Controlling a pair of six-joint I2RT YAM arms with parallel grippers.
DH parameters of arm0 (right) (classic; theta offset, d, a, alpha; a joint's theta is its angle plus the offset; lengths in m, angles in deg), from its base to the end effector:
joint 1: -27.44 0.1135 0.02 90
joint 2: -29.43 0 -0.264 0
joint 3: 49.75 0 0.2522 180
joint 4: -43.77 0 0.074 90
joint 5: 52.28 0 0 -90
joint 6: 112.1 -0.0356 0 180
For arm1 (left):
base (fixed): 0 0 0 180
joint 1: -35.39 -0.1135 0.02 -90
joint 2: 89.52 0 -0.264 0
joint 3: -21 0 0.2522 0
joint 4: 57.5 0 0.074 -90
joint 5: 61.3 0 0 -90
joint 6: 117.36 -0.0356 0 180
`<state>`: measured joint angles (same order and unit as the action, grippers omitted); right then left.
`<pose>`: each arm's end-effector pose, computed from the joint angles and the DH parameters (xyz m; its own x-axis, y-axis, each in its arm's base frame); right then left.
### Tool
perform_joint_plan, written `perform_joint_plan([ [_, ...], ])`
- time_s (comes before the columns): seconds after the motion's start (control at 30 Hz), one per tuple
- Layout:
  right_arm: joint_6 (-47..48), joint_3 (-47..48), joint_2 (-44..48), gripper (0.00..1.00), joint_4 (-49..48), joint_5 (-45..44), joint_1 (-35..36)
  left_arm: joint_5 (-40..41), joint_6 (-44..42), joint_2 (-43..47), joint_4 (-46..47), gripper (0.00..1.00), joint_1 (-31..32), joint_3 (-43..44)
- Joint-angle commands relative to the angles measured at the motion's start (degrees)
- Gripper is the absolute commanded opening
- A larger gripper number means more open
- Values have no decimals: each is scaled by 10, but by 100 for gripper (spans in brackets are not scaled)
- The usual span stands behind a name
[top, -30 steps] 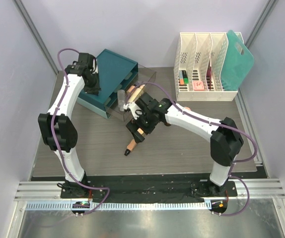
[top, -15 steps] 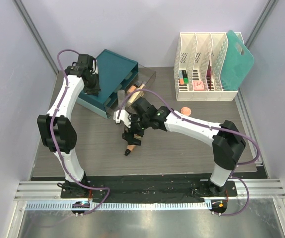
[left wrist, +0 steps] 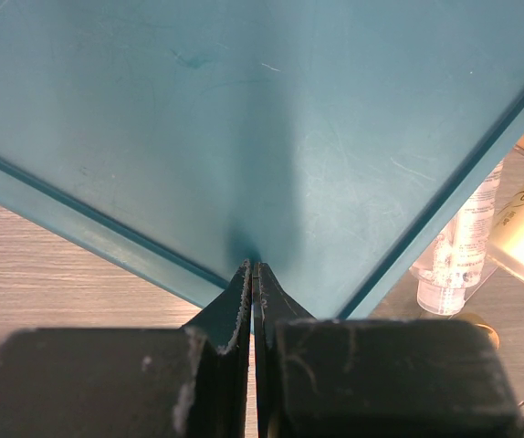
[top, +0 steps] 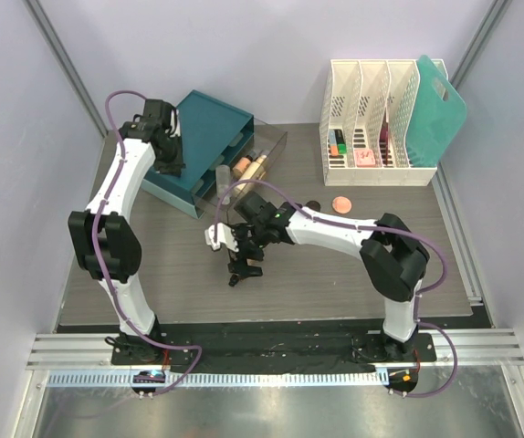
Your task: Organize the makeup
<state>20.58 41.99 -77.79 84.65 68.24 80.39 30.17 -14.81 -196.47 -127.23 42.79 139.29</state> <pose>0.2261 0.3295 0.2112 0.2122 -0.6881 -0.6939 -0.9701 -0.2339 -0.0647 0.3985 -0.0508 0.3223 -0.8494 -0.1087 -0.5164 -0.0709 0.9932 -0.0926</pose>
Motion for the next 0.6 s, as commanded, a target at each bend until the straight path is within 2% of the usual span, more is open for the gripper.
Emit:
perform_joint_plan([
  [0.0, 42, 7, -11, 89, 3, -5, 8, 4, -13, -1, -22, 1, 1, -20],
  [0.3, 55, 17, -55, 88, 0, -53, 20, 3, -13, -3, -21, 1, 1, -23],
  [0.4, 55, 24, -70, 85, -2, -74, 24, 4, -14, -2, -21, 0, 1, -22],
  [0.5, 53, 34, -84, 72, -6, -86, 27, 4, -14, -2, -21, 0, 1, -22],
  [0.53, 45, 38, -85, 62, -10, -97, 28, 5, -14, -2, -22, 1, 1, -22],
  [0.57, 43, 39, -88, 58, -14, -101, 29, 4, -15, -2, -22, 0, 1, -21],
])
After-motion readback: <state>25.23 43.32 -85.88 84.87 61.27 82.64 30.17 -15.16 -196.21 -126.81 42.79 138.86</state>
